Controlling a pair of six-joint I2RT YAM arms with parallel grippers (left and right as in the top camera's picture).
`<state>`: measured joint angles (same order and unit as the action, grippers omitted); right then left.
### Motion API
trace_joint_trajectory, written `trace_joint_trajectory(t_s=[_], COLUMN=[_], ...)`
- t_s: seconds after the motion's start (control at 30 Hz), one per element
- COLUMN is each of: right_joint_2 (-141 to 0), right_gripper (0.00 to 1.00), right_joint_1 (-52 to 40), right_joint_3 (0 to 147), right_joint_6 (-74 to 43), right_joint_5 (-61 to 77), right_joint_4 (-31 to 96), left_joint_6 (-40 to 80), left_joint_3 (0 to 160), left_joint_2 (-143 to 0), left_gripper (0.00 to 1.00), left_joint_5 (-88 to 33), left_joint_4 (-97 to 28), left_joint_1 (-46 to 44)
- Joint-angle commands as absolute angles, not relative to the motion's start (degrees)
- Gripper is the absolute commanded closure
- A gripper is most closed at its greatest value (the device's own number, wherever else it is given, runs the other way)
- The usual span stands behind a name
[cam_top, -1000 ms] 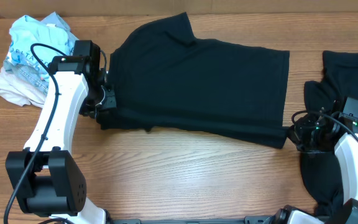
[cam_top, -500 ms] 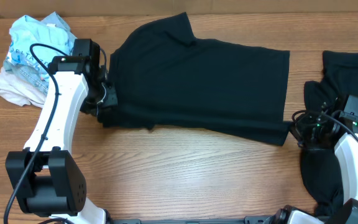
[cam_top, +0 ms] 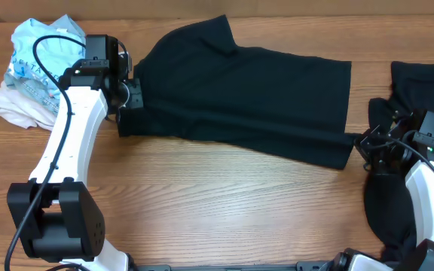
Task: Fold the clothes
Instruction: 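Fold the bottom hem upward toward the collar with both grippers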
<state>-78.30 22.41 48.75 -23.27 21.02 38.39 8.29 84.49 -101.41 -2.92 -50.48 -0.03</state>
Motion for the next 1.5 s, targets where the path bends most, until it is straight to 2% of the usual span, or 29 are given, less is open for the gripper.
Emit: trace_joint_trajectory(t_s=[0.0,0.27,0.47,1.0,1.13,1.3,1.47], right_joint_2=[-80.1,-85.3,-86.3,-86.3,-86.3,-86.3,-87.0], right_gripper=[0.96,0.96,0.96,0.96,0.96,0.96,0.95], right_joint_1=[22.5,22.5,21.7,18.3,18.3,18.3,18.3], right_joint_3=[49.9,49.9,49.9,49.9,49.9,49.9,49.9], right_joint_6=[-22.7,-22.2,-16.0,-17.8,-23.1,-23.7,-23.8], right_joint_5=[19.2,22.9,29.9,22.5,19.2,19.0,19.1], right_joint_4=[37.5,36.5,32.1,28.3,28.8,28.1,27.2], left_joint_6=[5.2,4.5,4.5,4.7,4.7,5.3,5.4], left_joint_3=[85.1,85.0,85.0,84.5,84.5,84.5,84.5], left_joint_2=[-102.0,-106.3,-106.6,-108.2,-110.0,-111.7,-112.7], left_gripper=[0.96,0.96,0.96,0.96,0.96,0.96,0.91], left_joint_5=[-1.2,0.8,2.0,2.3,0.1,-0.5,-1.6], left_joint_4=[-49.8,-48.4,-46.1,-43.6,-42.1,-39.9,-37.9], left_joint_1=[-0.1,0.1,0.3,0.3,0.4,0.3,0.3])
